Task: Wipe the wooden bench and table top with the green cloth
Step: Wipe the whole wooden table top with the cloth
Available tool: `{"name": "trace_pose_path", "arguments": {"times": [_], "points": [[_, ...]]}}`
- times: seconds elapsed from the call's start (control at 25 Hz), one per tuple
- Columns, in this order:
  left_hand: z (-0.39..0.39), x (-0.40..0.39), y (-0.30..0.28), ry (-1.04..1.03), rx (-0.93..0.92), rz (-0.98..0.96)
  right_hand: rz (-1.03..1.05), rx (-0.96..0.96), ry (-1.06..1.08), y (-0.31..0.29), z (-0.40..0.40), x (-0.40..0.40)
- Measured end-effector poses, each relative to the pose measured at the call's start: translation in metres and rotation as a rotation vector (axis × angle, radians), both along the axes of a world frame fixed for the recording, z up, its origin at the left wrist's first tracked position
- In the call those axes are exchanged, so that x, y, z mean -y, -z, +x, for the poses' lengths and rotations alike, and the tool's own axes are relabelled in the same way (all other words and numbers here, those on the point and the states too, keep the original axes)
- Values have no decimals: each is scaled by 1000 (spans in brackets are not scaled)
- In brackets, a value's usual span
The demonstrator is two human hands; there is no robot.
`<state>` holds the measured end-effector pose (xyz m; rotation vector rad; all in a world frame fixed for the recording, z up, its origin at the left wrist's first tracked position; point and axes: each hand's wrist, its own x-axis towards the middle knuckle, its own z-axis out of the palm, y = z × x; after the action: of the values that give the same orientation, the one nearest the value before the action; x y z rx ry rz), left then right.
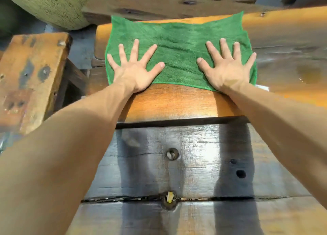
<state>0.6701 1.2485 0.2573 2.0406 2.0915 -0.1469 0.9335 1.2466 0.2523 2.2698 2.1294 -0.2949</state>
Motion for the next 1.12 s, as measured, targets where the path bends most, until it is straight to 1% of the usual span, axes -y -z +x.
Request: {"name": "trace_pose_path", "arguments": {"times": [0.28, 0.52, 0.68, 0.84, 1.04, 1.12], "points": [[-4, 143, -9, -17, -47, -73, -59, 5, -35, -8, -5, 126], [-3, 284, -12, -22, -8, -99, -123, -18, -30, -15, -4, 260], [3, 383, -22, -34, -40, -228, -184, -25, -36, -20, 1, 358], [8, 474, -29, -40, -8, -251, -221, -18, -30, -27, 2, 445], [17, 589, -39, -43, -6, -357, -332, 9, -108, -36, 15, 550], [18, 617, -36, -50, 1, -344, -368, -23, -99, -35, 18, 576]]}}
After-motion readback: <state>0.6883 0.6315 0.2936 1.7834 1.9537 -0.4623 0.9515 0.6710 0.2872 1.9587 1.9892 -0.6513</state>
